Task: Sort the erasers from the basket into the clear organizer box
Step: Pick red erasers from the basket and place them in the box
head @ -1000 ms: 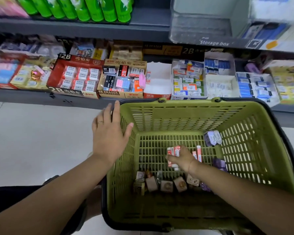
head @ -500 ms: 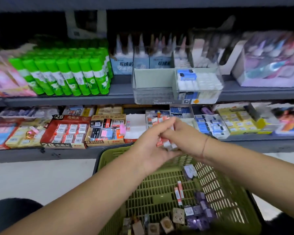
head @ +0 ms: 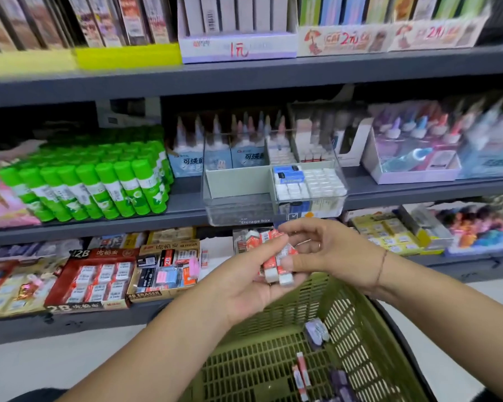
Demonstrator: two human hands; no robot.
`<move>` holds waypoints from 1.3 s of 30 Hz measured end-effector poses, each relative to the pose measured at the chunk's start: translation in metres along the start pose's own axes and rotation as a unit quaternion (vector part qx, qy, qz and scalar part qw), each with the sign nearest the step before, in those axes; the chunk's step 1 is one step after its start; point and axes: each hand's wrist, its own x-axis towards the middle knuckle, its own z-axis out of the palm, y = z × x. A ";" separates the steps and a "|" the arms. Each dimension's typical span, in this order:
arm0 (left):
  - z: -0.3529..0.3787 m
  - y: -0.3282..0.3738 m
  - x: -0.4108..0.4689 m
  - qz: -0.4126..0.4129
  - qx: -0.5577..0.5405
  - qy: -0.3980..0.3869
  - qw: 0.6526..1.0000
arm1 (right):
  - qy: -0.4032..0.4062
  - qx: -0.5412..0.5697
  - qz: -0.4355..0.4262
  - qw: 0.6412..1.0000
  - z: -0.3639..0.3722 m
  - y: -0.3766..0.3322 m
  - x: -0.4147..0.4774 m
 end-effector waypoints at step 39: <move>-0.019 0.068 -0.005 0.086 -0.117 0.046 0.988 | 0.187 -0.487 -0.096 0.847 -0.126 -0.062 0.153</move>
